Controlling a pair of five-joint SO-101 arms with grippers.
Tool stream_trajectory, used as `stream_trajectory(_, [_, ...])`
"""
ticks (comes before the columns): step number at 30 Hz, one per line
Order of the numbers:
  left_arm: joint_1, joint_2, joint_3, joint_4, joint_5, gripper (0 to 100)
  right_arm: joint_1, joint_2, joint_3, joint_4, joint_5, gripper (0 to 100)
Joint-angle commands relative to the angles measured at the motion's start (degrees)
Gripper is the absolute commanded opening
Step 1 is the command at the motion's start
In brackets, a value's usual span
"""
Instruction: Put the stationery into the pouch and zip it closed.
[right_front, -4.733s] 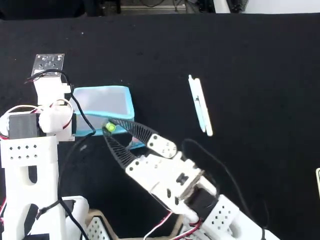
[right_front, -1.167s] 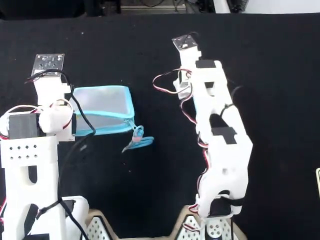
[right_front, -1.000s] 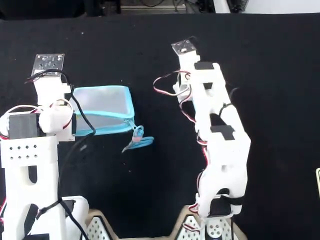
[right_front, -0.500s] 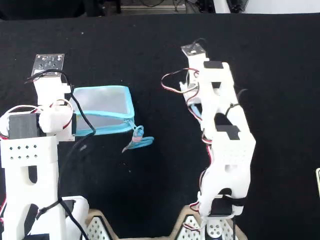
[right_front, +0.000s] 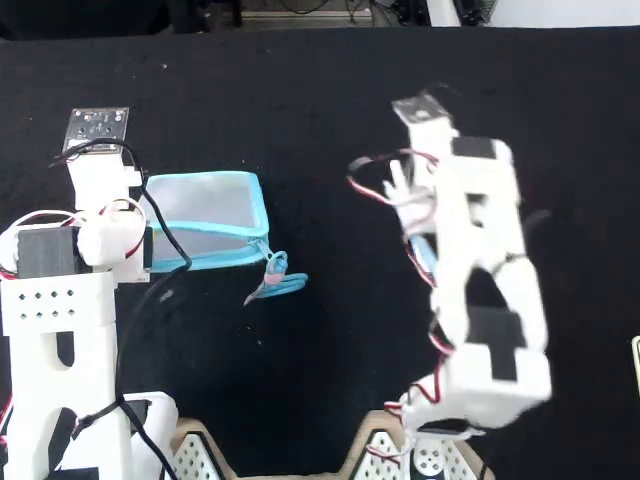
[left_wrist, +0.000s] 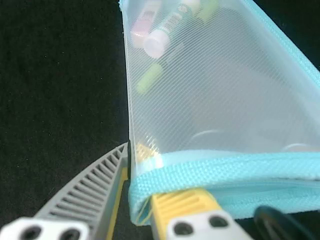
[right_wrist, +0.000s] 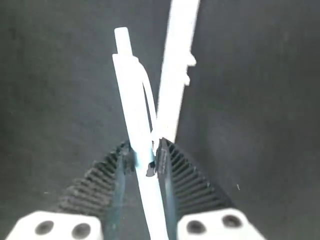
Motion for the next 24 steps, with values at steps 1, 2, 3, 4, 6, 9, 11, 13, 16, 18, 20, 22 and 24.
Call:
stream_trajectory(1, [-0.3, 0.0, 0.5, 0.4, 0.3, 3, 9.4, -8.7, 8.7, -6.7, 4.2, 1.1])
stream_trajectory(2, [-0.3, 0.0, 0.5, 0.4, 0.3, 3, 12.0, -9.8, 11.2, -8.4, 5.2, 1.1])
stream_trajectory(3, [-0.3, 0.0, 0.5, 0.4, 0.3, 3, 14.2, -10.5, 13.6, -9.8, 6.0, 1.1])
stream_trajectory(4, [-0.3, 0.0, 0.5, 0.4, 0.2, 3, 16.4, -10.9, 15.7, -10.8, 6.9, 1.1])
stream_trajectory(6, [-0.3, 0.0, 0.5, 0.3, 0.2, 3, 19.9, -10.9, 19.1, -11.8, 9.2, 1.1])
stream_trajectory(9, [-0.3, 0.0, 0.5, 0.3, 0.2, 3, 25.1, -10.9, 22.7, -13.1, 13.9, 1.2])
stream_trajectory(11, [-0.3, 0.0, 0.5, 0.3, 0.2, 3, 27.2, -10.9, 24.6, -14.4, 15.8, 1.6])
stream_trajectory(13, [-0.3, 0.0, 0.5, 0.3, 0.2, 3, 27.8, -10.9, 25.5, -14.0, 16.9, 6.6])
stream_trajectory(16, [-0.3, 0.0, 0.5, 0.4, 0.2, 3, 27.3, -11.4, 25.4, -11.5, 17.1, 17.9])
stream_trajectory(18, [-0.3, 0.0, 0.5, 0.4, 0.2, 3, 25.4, -11.2, 23.1, -9.4, 16.9, 20.9])
stream_trajectory(20, [-0.3, 0.0, 0.5, 0.4, 0.3, 3, 23.5, -10.9, 20.4, -6.9, 16.7, 19.4])
stream_trajectory(22, [-0.3, 0.0, 0.5, 0.4, 0.3, 3, 21.3, -10.9, 18.2, -5.6, 16.7, 17.6])
stream_trajectory(24, [-0.3, 0.1, 0.5, 0.4, 0.3, 3, 19.6, -10.9, 16.7, -6.7, 16.7, 16.5])
